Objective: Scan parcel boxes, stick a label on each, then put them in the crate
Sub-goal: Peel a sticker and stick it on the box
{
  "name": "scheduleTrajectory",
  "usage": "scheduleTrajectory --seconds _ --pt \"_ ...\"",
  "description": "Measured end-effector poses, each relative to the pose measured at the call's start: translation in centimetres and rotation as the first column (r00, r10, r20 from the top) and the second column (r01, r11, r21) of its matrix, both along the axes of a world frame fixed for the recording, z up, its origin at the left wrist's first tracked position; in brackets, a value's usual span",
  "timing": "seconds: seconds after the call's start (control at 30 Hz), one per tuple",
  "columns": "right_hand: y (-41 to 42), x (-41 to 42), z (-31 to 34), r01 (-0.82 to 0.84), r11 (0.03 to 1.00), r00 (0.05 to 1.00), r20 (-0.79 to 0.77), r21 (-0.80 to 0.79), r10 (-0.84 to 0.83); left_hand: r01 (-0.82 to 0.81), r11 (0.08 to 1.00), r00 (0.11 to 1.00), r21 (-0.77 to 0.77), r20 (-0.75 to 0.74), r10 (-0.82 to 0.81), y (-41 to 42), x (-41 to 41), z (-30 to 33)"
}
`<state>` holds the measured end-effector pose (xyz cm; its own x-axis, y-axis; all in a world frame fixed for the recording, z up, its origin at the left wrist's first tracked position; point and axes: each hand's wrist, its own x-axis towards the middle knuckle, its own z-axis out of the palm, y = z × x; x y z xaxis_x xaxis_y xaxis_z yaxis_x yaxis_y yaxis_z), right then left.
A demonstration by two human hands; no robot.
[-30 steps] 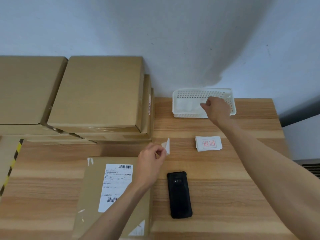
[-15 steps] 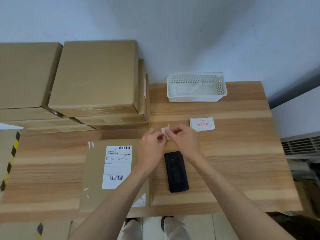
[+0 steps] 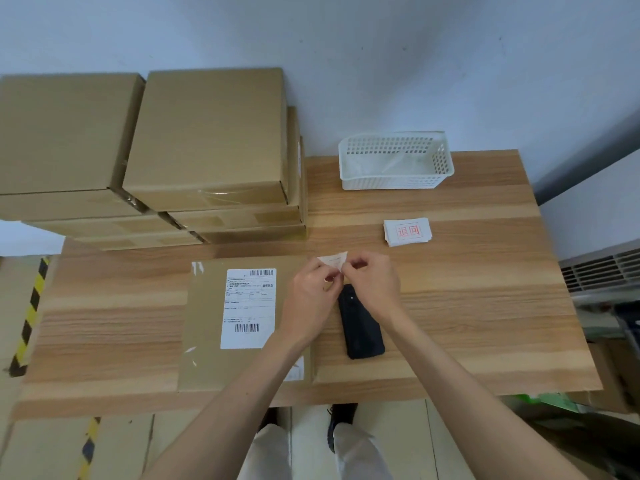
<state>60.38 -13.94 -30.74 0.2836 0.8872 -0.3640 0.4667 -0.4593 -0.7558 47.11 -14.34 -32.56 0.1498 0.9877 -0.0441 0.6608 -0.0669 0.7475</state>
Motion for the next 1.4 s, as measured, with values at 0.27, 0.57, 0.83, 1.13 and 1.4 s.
scheduleTrajectory --seconds 0.27,0.57,0.83,1.13,1.4 --pt "-1.2 -1.9 0.8 0.009 0.999 0.985 -0.174 0.048 0.000 -0.325 0.907 0.897 -0.267 0.217 0.385 -1.0 -4.9 0.0" --pt "-2.8 -5.3 0.9 0.013 0.995 0.955 -0.295 0.095 0.016 -0.394 0.772 0.753 -0.498 0.307 0.582 -1.5 -9.6 -0.4" --pt "-6.0 -10.1 -0.7 0.031 0.999 0.984 -0.176 -0.028 -0.036 -0.357 0.798 0.803 -0.485 0.277 0.527 -4.6 -14.9 0.0" --pt "-12.4 -15.7 -2.7 -0.006 0.997 1.000 -0.013 -0.081 0.005 -0.341 0.826 0.895 -0.448 0.115 0.431 -9.2 -20.6 -0.4" --pt "-14.9 -16.7 -4.5 -0.056 0.992 0.983 0.167 -0.115 0.075 -0.321 0.851 0.945 -0.415 -0.080 0.318 -12.1 -21.3 -2.0"
